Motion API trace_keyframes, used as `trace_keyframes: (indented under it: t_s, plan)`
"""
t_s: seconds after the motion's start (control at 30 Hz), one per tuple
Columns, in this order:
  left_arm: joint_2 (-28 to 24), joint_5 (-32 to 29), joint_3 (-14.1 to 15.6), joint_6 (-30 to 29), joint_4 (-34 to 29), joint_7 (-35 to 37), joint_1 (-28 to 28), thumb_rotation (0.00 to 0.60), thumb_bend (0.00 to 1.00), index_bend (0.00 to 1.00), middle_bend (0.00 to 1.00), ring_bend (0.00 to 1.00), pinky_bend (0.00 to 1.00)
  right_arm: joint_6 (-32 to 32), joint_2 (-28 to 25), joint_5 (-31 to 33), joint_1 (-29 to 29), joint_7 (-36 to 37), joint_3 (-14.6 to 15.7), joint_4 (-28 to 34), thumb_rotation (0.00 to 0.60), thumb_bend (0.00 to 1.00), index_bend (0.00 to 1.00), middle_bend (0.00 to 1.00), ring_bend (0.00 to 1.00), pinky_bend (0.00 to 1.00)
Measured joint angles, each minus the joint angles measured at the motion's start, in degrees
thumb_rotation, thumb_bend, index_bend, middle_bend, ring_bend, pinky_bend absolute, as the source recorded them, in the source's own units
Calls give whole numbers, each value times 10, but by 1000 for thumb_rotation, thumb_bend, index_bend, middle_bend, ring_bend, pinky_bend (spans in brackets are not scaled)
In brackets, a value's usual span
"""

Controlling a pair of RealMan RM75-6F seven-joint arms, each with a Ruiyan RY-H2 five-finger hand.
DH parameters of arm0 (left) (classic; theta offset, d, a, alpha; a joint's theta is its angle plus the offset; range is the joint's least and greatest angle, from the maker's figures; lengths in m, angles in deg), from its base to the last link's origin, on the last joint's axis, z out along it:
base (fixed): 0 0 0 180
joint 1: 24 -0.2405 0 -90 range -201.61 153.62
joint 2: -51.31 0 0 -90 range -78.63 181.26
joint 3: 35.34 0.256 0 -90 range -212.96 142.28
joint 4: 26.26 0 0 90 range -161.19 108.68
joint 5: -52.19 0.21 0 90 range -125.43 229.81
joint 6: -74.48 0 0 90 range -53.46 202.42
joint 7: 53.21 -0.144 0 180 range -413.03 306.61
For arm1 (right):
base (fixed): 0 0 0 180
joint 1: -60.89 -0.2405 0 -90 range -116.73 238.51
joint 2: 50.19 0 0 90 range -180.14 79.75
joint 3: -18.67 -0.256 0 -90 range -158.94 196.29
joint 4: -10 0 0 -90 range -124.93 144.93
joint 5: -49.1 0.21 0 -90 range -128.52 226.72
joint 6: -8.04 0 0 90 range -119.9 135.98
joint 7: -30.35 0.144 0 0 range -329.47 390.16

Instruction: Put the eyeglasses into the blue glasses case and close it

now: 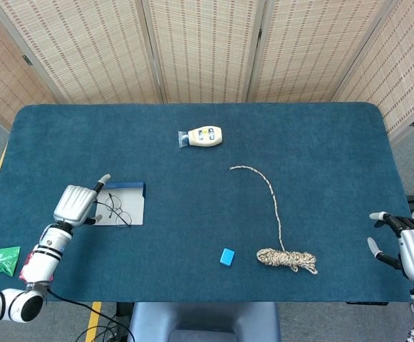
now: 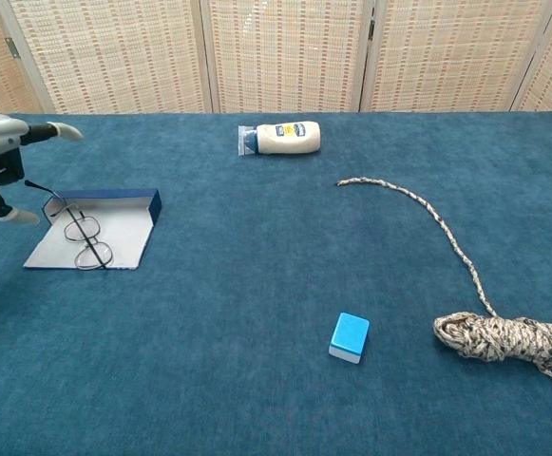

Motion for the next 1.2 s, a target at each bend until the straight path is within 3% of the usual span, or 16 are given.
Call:
trace_keyframes:
  t_s: [0.27, 0.57, 1.0, 1.2]
  plan:
    - [-13, 78, 33, -30, 7, 58, -30, 600, 224, 0, 993, 941, 939, 3, 0, -1, 2, 0, 1, 1, 600, 336, 329, 458, 405, 314]
    - [11, 129, 64, -40, 68, 108, -56, 600, 224, 0, 992, 941, 939, 0, 0, -5, -3, -4, -1, 3, 600, 336, 329, 462, 410, 314]
    - [27, 127, 71, -19, 79, 93, -69, 600, 223, 0, 992, 942, 940, 2, 1, -5, -3, -7, -1, 4, 600, 336, 329, 474, 419, 314]
    - [29, 107, 63, 17, 65, 59, -57, 600, 223, 0, 992, 944, 941, 4, 1, -5, -3, -5, -1, 4, 600, 336, 329, 476, 420, 313]
